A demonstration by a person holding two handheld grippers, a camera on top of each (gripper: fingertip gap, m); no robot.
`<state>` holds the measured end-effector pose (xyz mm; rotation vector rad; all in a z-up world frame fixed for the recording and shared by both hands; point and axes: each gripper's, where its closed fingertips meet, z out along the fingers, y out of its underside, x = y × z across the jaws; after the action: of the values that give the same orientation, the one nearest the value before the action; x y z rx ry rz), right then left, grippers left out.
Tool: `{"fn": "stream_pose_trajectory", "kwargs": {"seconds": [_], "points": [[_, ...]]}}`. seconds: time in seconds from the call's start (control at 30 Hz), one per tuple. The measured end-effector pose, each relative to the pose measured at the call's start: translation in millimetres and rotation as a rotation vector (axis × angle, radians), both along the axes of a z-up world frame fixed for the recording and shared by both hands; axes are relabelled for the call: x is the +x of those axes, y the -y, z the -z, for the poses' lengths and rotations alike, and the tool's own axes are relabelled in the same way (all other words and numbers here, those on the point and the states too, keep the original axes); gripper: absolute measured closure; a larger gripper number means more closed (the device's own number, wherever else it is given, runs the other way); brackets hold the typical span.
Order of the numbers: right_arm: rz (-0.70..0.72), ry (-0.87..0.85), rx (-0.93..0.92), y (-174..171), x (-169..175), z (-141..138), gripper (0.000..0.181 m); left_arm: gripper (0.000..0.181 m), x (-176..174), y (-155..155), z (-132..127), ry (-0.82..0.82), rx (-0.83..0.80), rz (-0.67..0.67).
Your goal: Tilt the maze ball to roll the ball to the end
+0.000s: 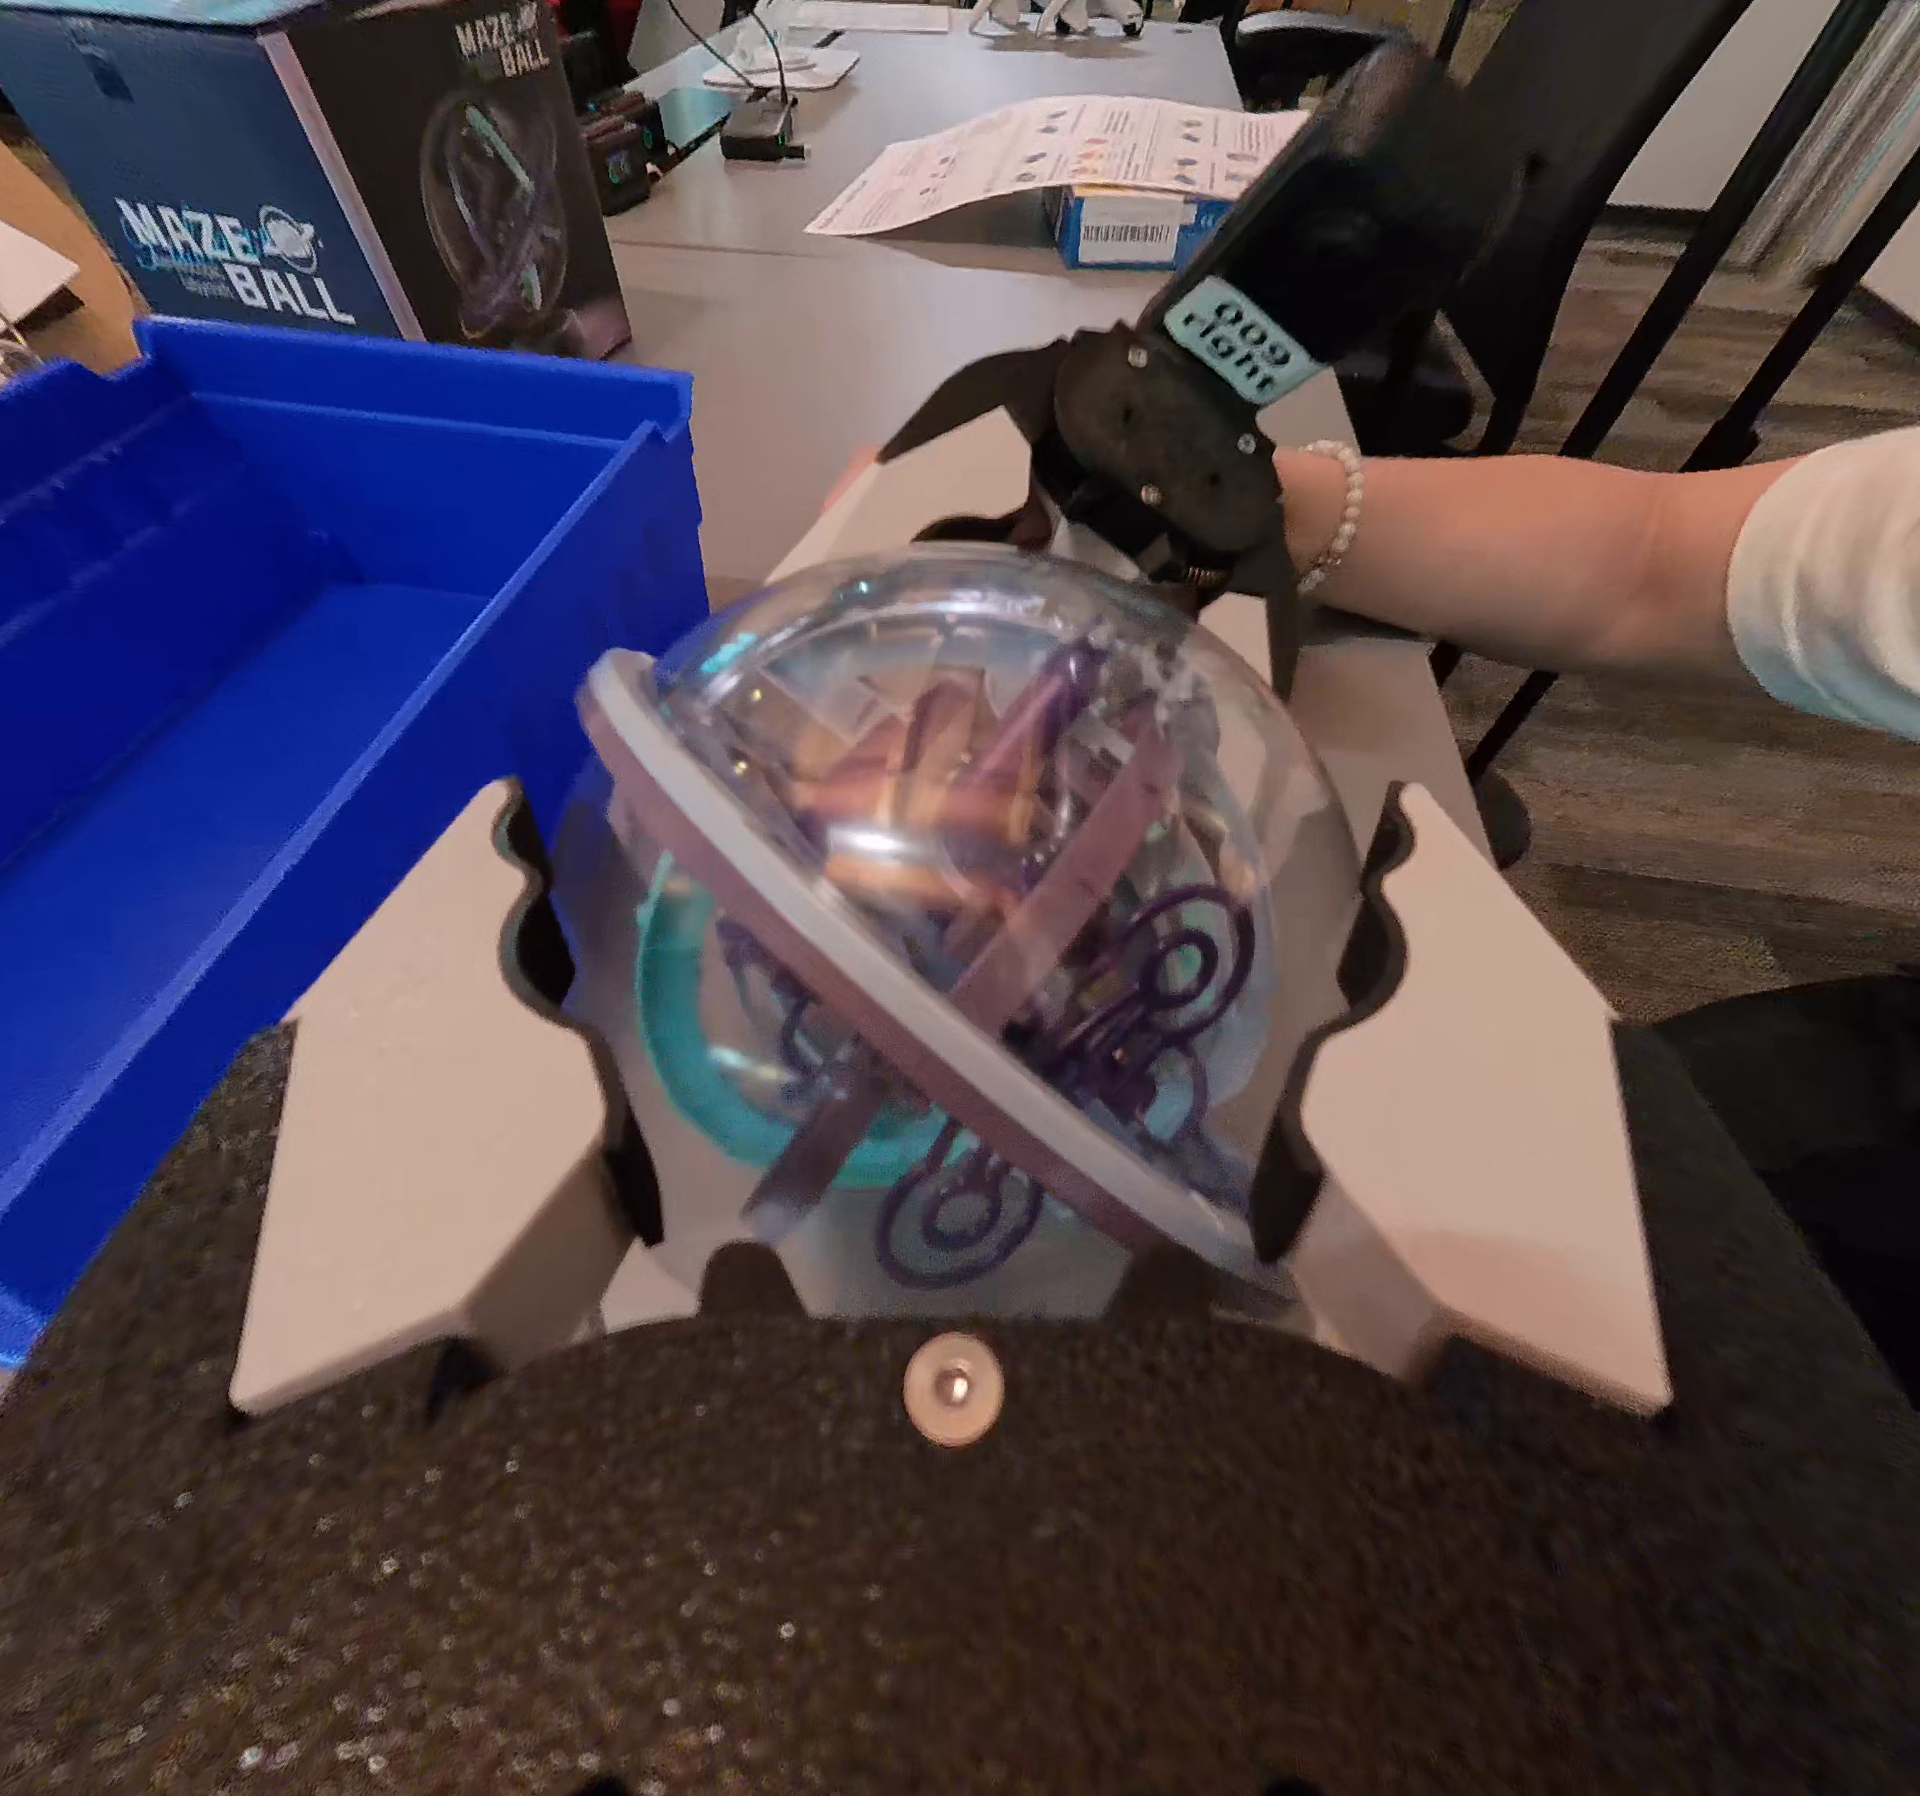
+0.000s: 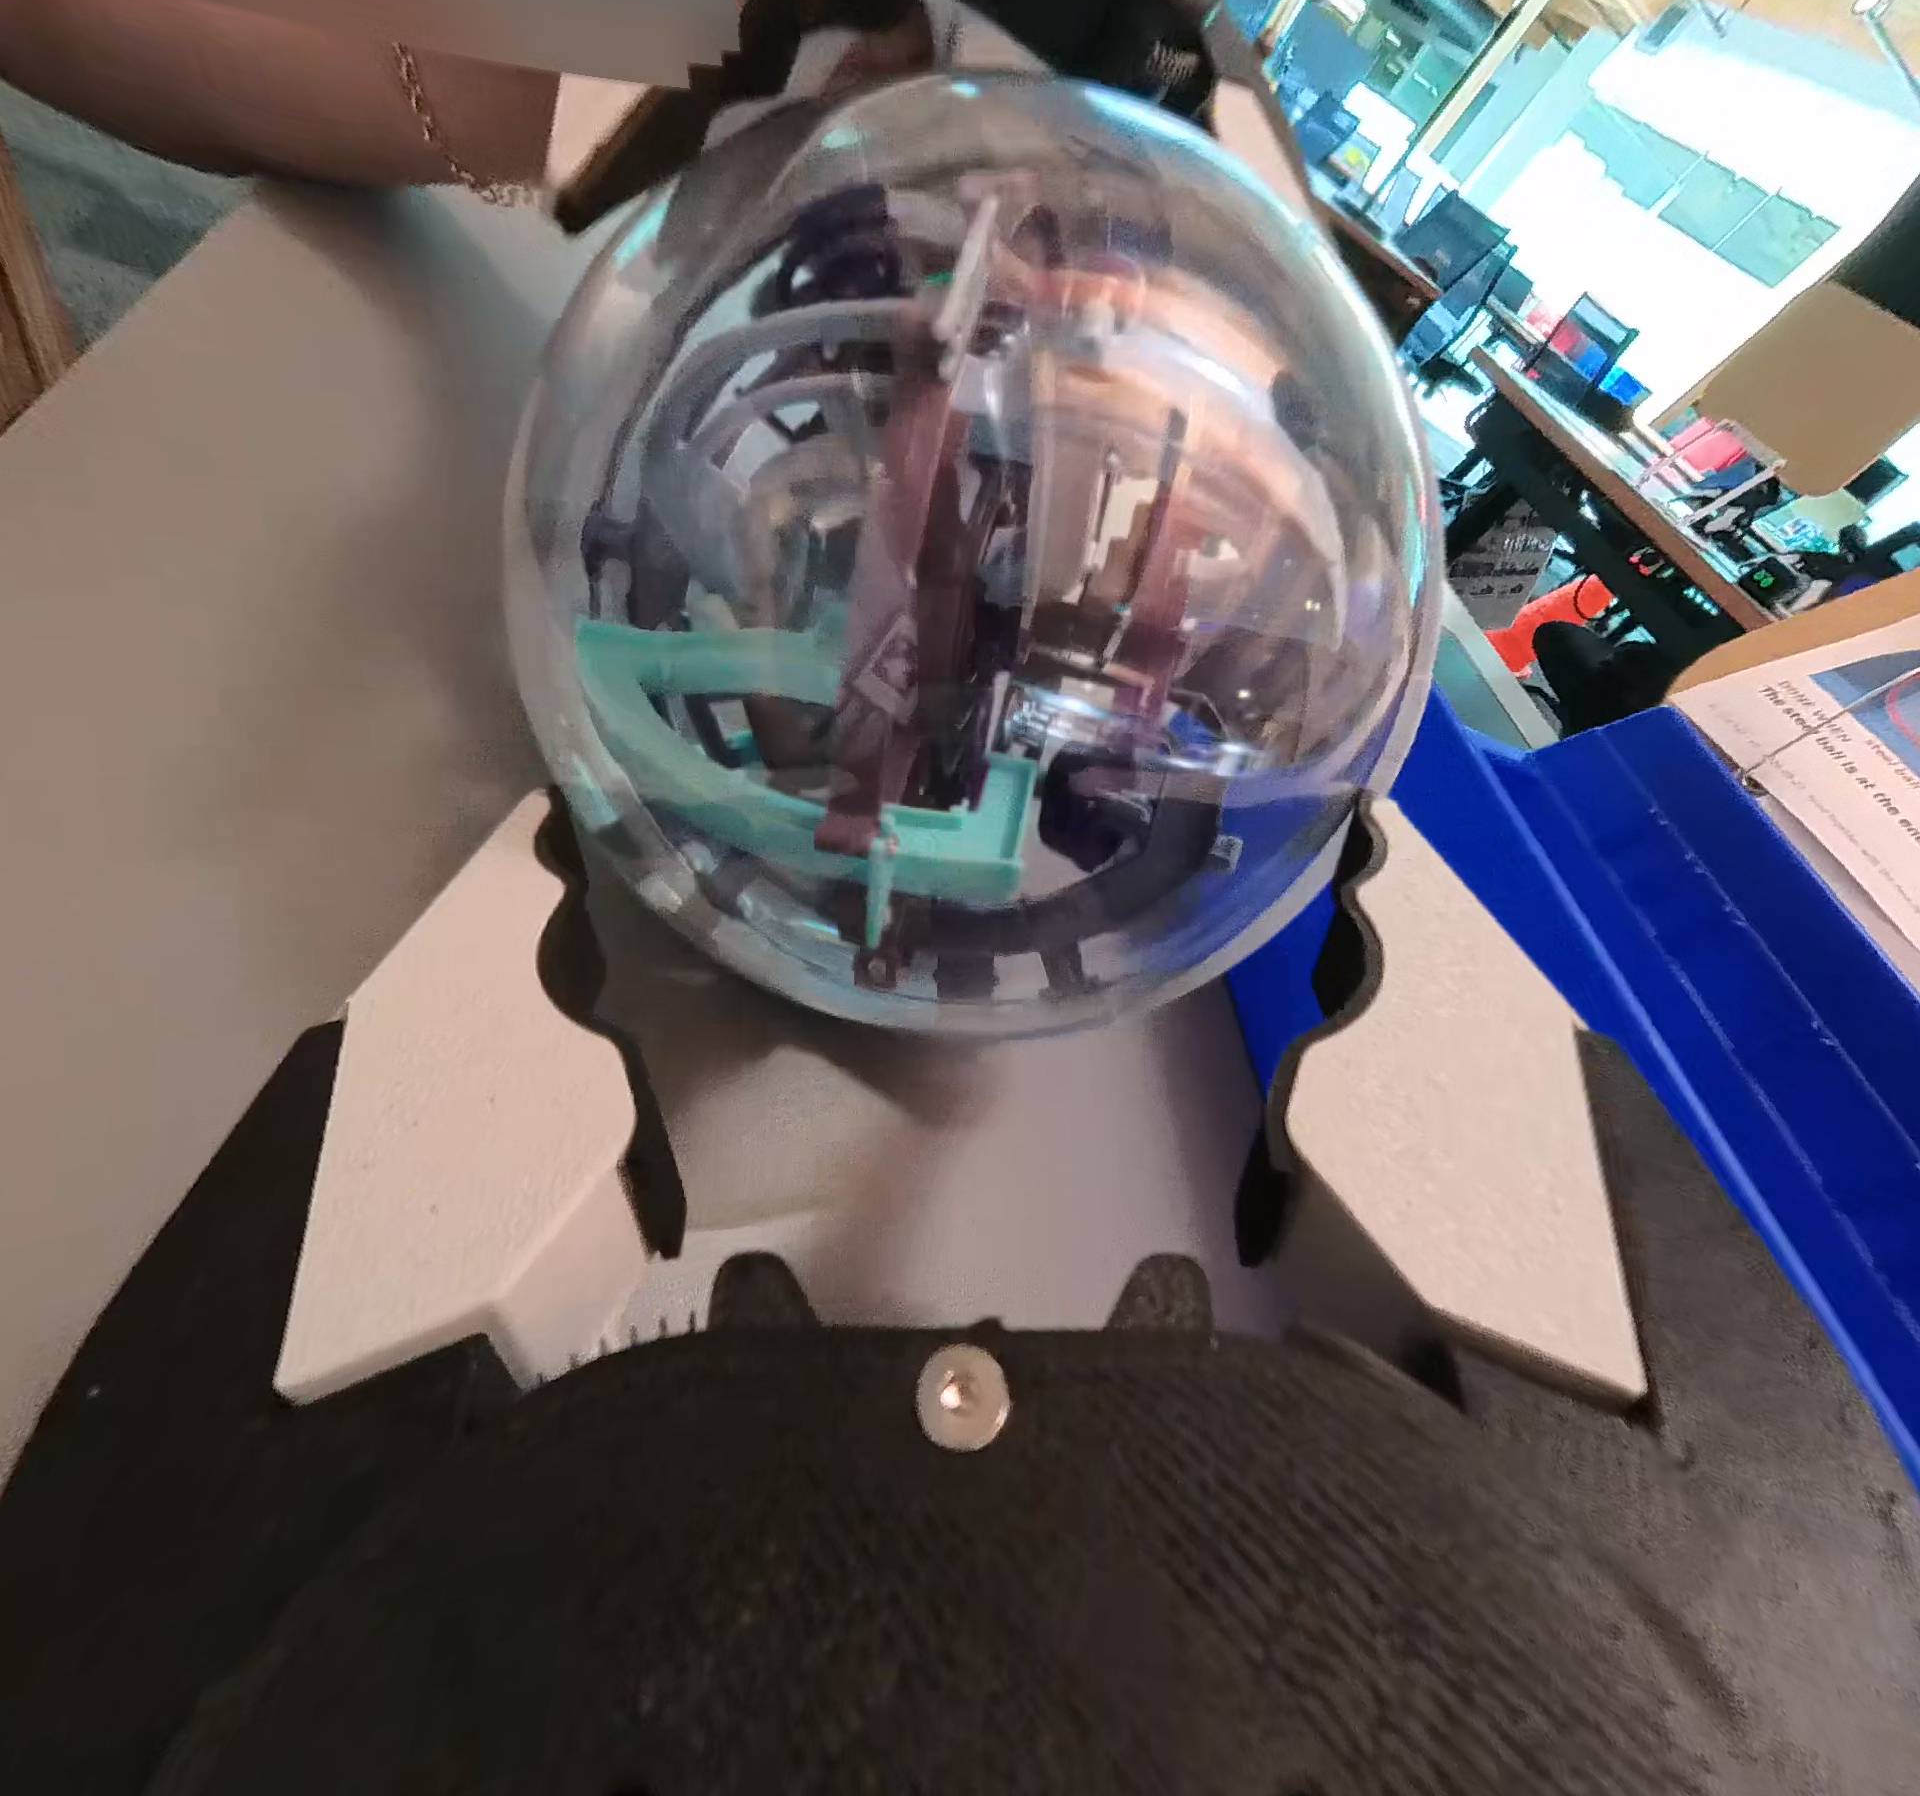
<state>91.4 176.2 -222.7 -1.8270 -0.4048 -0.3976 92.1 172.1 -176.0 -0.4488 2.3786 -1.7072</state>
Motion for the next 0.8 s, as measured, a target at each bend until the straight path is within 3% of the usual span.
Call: {"fn": "stream_pose_trajectory", "kwargs": {"seconds": [0.07,0.53,0.8], "points": [[-0.012,0.012,0.010,-2,-3,-1,0.042,0.041,-3,-2,-5,0.002,-0.015,0.014],[-0.075,-0.124,0.145,-6,-14,-25,0.034,0.041,-7,1,-5,0.052,0.017,0.027],[-0.075,-0.079,0.136,-2,-13,-25,0.033,0.041,-8,4,-5,0.096,0.034,0.026]]}}
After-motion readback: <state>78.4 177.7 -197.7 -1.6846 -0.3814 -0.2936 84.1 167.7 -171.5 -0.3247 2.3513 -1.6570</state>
